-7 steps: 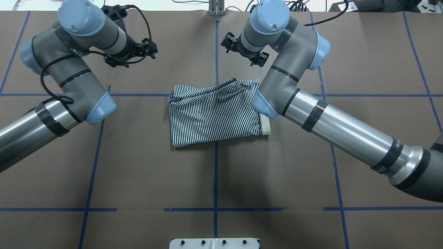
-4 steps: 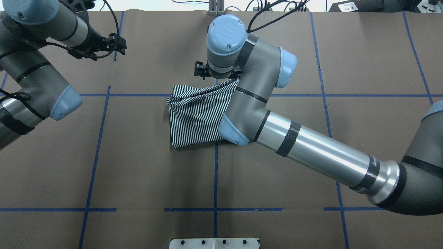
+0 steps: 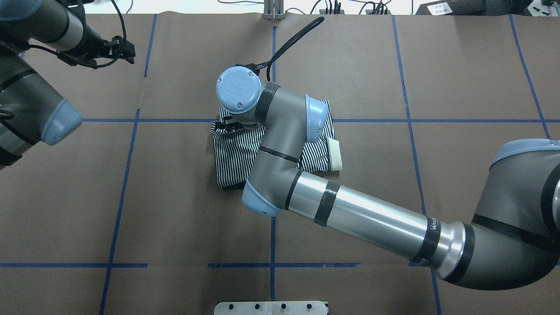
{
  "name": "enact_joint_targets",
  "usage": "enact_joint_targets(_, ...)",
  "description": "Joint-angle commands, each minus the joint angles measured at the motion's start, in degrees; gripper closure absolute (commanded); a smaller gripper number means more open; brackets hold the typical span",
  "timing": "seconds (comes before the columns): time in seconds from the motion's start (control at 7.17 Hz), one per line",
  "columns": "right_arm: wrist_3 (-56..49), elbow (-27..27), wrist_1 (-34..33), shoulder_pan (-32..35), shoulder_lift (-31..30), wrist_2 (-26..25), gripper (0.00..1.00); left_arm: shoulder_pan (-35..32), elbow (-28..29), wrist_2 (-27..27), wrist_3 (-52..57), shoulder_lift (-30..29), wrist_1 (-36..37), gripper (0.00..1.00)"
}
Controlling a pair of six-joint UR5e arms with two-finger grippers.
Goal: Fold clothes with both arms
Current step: 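Press down on the folded shirt with the right gripper while the left arm withdraws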
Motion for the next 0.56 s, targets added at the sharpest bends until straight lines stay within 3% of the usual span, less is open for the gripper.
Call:
enact_joint_targets(0.0,-1.1,-5.0,3.3,-0.4,1.2,-0.6,0.0,-0.6,0.4,0.0,0.1,0.2,0.0,0.0)
enact_joint_targets(0.28,-1.5,-7.7,5.7,0.0,2.1,-1.4,0.0,-0.7,0.4,0.0,0.1,0.2,0.0,0.0)
enact_joint_targets(0.42,-1.5,-12.9,14.0,1.0,3.0,-2.4,0.0,-0.7,0.4,0.0,0.1,0.2,0.0,0.0)
